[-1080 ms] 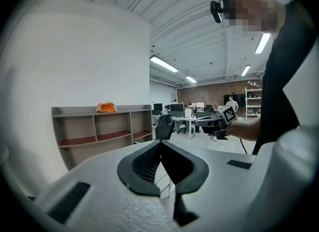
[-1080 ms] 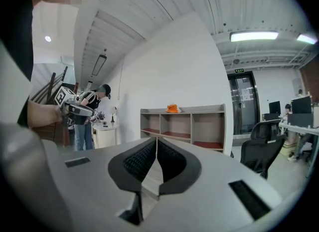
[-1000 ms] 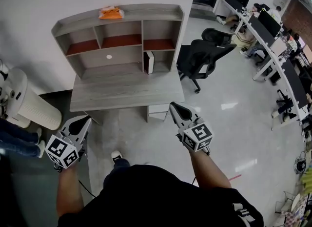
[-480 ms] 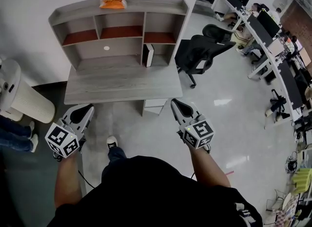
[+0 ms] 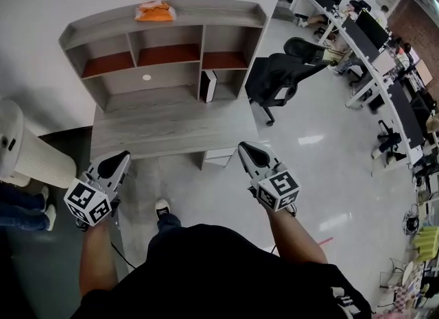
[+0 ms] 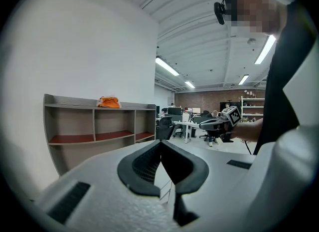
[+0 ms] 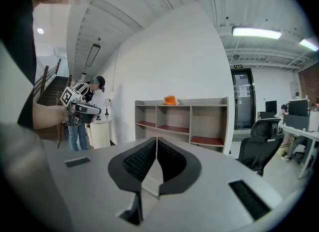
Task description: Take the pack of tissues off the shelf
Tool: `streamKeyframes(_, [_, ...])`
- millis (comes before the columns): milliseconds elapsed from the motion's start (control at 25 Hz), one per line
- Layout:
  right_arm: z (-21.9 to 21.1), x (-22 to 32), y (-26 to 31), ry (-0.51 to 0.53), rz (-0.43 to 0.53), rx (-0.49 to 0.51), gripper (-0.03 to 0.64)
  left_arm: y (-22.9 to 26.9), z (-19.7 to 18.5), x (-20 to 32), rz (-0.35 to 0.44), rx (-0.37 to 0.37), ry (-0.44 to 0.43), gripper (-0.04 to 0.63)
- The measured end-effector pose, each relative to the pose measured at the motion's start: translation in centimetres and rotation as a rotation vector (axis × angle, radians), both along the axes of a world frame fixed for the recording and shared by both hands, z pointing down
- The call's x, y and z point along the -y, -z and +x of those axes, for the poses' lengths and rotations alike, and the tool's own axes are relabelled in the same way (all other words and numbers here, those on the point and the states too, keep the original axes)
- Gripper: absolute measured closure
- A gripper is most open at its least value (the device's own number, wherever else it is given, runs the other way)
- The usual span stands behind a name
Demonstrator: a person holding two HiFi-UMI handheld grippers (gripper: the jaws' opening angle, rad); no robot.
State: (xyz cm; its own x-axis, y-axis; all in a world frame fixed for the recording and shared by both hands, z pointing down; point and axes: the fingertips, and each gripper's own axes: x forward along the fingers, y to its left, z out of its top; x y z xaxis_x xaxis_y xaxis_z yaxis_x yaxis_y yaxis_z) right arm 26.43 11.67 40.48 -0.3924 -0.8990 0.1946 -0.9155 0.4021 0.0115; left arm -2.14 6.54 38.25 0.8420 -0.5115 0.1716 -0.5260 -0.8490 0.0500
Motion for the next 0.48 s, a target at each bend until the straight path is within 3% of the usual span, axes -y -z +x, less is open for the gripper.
streamKeyframes(480, [-2.8,9.1,1.3,-0.076,0.004,-0.005,0.601,0.7,-3.3,11.1,0.001,-0.019,-0.042,0.578])
